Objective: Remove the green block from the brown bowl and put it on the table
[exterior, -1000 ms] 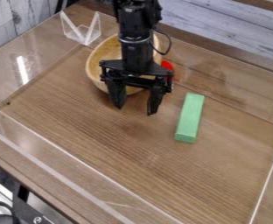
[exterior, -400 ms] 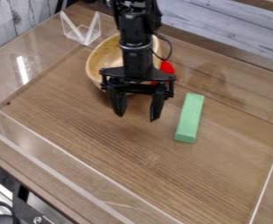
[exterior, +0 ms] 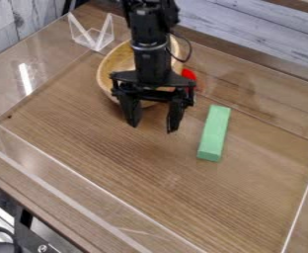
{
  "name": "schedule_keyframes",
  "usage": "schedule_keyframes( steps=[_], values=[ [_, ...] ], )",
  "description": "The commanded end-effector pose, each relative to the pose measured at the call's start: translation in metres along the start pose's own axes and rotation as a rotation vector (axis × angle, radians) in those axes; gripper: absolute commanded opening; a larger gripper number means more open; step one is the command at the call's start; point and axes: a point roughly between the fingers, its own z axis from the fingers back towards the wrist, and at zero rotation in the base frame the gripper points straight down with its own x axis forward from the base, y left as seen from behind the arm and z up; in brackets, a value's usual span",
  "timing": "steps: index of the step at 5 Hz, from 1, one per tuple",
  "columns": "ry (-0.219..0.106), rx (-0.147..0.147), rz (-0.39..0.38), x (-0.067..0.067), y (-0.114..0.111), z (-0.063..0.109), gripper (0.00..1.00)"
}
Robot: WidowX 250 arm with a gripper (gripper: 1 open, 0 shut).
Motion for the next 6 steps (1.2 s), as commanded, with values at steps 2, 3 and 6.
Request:
schedule_keyframes(
  steps=[2,3,6],
  values=[
    [-0.042,-0.017,-0.042,-0.007,0.005,0.03,1.0],
    [-0.052,-0.022,-0.05,-0.01,0.009,0.04,0.0],
    [-0.011,-0.03,-0.189,-0.02,0.015,0.028,0.0]
  ],
)
